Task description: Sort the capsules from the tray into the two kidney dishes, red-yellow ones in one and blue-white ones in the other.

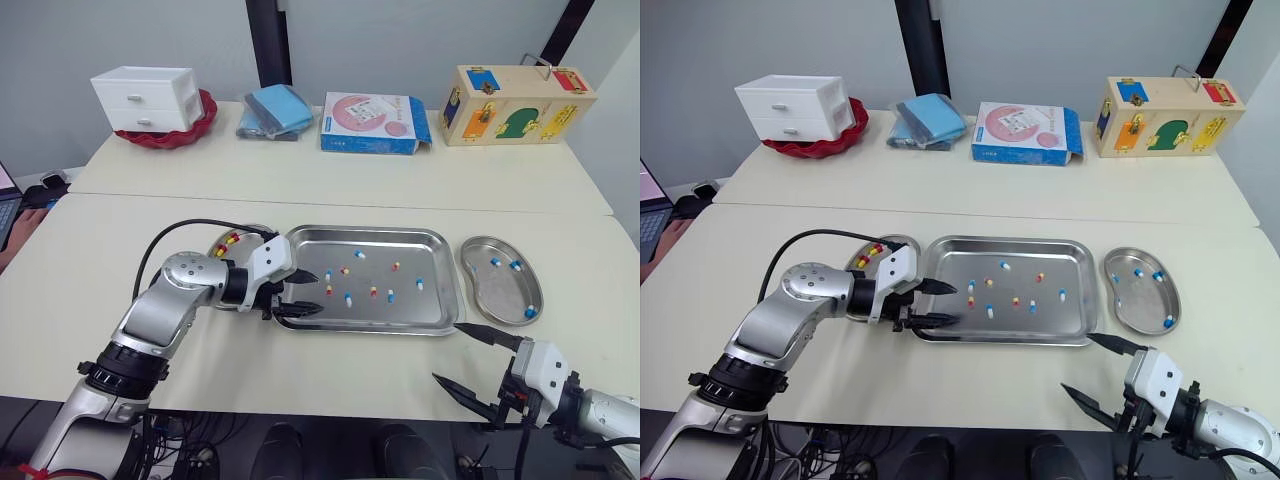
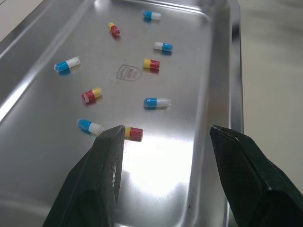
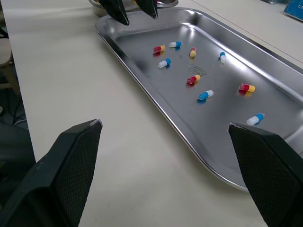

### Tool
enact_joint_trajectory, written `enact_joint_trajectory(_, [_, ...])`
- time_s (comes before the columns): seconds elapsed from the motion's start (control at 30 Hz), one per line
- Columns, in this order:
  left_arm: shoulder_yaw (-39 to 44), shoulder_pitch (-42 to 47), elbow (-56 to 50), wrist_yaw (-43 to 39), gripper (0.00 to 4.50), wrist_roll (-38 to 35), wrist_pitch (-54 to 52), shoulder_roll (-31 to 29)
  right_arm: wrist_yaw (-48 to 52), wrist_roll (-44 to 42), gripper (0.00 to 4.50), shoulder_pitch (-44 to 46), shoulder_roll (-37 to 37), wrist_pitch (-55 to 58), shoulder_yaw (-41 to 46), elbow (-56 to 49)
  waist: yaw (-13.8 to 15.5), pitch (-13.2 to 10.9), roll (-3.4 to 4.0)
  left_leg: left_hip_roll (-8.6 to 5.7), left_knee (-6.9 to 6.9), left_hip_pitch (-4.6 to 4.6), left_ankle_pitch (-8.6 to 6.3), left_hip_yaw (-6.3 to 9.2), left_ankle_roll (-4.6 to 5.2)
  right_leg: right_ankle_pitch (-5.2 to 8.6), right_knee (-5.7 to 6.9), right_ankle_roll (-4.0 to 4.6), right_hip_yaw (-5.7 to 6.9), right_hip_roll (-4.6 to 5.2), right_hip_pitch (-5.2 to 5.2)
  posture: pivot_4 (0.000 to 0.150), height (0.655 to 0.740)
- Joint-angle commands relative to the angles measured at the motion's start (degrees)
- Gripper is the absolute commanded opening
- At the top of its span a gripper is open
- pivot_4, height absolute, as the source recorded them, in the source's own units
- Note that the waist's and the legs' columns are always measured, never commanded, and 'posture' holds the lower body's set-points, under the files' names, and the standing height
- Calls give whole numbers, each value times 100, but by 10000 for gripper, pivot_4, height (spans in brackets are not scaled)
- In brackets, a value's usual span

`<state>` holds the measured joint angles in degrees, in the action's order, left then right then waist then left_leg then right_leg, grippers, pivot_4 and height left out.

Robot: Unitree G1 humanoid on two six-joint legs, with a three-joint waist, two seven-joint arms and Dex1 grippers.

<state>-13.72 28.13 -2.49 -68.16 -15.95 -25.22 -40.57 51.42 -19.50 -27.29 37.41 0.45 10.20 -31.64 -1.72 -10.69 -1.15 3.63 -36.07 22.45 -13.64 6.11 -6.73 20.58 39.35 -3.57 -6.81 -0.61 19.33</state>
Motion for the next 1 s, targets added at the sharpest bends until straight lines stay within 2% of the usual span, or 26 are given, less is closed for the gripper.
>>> enact_joint_trajectory(0.03, [40,210,94,-190,28926,7,126,-36,51,-272,45000,-160,105,-10,469,-208,1,0,0,0,0,0,0,0,0,0,0,0,0,0,0,1500,7400])
enact_joint_trajectory(0.27, [-119,722,786,-685,28926,230,228,-140,96,-309,45000,-501,170,117,522,-538,-1,-3,5,0,0,-1,0,5,0,2,13,3,6,-1,2,1500,7400])
enact_joint_trajectory(0.4, [-245,916,1291,-706,28926,471,497,62,63,-244,45000,-490,137,32,558,-470,-3,-1,8,-4,-5,-4,0,3,0,1,13,2,3,0,-3,1500,7400])
enact_joint_trajectory(1.0, [-607,1218,1751,-648,28926,1136,812,755,-297,-152,45000,-248,43,319,158,-715,-2,-1,7,-3,-5,2,1,8,0,1,15,2,7,-1,0,1500,7400])
